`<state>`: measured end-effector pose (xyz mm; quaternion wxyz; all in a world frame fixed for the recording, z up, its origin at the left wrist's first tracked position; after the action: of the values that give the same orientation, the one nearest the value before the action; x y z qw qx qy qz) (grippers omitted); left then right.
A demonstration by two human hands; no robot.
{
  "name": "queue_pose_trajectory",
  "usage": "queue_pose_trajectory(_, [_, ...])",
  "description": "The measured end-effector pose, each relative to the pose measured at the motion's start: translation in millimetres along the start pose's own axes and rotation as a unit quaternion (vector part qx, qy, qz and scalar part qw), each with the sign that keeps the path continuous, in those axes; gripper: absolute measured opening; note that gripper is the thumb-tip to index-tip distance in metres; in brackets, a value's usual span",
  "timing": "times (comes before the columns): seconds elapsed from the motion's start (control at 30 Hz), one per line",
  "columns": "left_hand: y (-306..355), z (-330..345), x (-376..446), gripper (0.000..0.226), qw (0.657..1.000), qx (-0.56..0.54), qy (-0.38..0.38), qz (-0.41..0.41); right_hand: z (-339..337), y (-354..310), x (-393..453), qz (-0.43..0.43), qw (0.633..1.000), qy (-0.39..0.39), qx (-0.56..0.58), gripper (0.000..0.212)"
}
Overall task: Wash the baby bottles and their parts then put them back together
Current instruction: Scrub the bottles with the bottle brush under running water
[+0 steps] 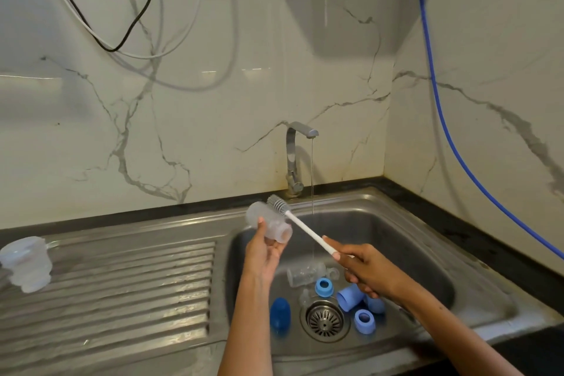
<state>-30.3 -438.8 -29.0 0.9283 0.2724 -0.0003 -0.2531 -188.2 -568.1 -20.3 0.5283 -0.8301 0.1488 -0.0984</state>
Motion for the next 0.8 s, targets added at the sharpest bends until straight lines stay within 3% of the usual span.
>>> queue_pose_trajectory(0.13, [-11.3, 7.3, -6.3, 0.043, 0.998, 0.041, -0.02, -0.031, -2.9, -1.7, 0.7, 0.002, 1.0, 0.025, -0.019, 0.036])
queue_pose_trajectory(0.33, [-0.7, -3.1, 2.9, 0.035, 0.979, 0.204, 0.001, 0.029, 0.5, -7.1, -3.9, -0.004, 1.0, 0.005, -0.016, 0.036])
queue_pose_trajectory(0.53, [8.0, -13.6, 2.3, 0.022, 0.978, 0.162, 0.086, 0.098, -7.5, -1.5, -10.1, 0.019, 0.999, -0.043, 0.012, 0.035])
queue_pose_trajectory(0.7, [-6.8, -0.3, -1.9, 0.026, 0.978, 0.19, 0.044, 0.073, 7.0, -14.0, -2.0, -0.007, 1.0, 0.014, -0.012, 0.035])
queue_pose_trajectory(0.8, [-1.7, -0.7, -1.8, 0.037, 0.984, 0.152, 0.058, 0.076, 8.7, -20.3, -2.2, 0.007, 1.0, -0.002, 0.003, 0.035])
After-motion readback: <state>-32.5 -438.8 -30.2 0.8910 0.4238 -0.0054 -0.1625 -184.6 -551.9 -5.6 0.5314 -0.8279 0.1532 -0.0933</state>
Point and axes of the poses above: each hand's wrist, its own x-axis towards the middle knuckle, its own z-axis out of the palm, y = z × x, the point moved 4 cm from there along x, towards the middle knuckle, and after that the axes turned 7 degrees about z, right-handed, at the moved point
